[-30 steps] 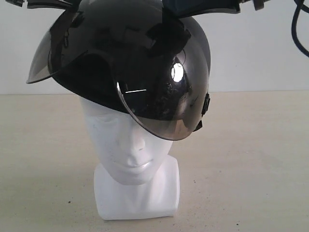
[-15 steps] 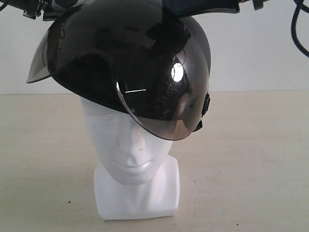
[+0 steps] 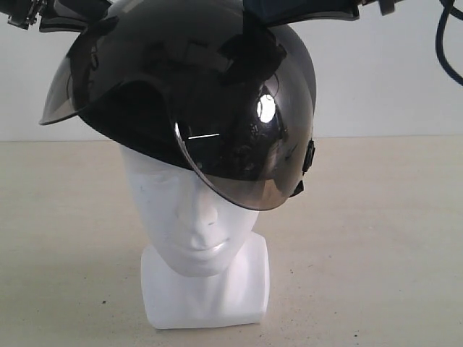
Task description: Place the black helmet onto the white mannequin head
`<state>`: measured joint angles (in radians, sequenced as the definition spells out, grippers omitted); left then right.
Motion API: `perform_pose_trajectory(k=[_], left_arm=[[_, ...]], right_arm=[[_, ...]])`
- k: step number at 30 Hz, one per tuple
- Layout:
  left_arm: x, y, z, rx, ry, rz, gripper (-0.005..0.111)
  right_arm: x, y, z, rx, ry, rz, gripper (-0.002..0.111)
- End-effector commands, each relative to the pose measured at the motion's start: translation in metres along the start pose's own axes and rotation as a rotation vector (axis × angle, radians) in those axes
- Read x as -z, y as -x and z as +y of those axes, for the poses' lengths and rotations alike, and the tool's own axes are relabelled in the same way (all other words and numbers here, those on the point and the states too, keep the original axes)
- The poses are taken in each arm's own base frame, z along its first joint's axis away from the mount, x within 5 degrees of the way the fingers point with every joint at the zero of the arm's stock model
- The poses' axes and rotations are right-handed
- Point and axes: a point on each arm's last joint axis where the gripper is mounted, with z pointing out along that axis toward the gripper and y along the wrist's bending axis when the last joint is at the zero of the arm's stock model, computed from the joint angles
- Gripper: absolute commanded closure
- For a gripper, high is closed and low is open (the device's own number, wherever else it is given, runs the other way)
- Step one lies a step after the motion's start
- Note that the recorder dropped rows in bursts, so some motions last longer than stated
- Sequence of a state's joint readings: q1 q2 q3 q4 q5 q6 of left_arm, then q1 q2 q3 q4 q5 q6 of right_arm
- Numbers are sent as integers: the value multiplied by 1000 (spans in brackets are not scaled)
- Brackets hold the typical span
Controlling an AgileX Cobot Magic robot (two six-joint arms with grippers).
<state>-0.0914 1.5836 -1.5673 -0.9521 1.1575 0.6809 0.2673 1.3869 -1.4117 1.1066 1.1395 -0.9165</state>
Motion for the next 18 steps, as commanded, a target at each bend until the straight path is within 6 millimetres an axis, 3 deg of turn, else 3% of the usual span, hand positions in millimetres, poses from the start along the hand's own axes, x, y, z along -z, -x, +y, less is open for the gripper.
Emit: perform_pose_trajectory(k=[1,6,10,14,18], left_arm=[[-4,-16,-7,27,-59,74,102],[-1,-12,-11,-16,-75,48,102],[7,14,-19,-112,-85,-28,102],[-6,29,-7,-142,-91,-31,102],[-21,20,-1,-132,-48,56,102]], right_arm=[[2,-2,7,4,35,18,108],[2,-2,8,1,44,24,108],[2,-2,8,-3,46,26,108],[2,-2,7,6,39,24,108],[2,-3,7,8,37,27,108]])
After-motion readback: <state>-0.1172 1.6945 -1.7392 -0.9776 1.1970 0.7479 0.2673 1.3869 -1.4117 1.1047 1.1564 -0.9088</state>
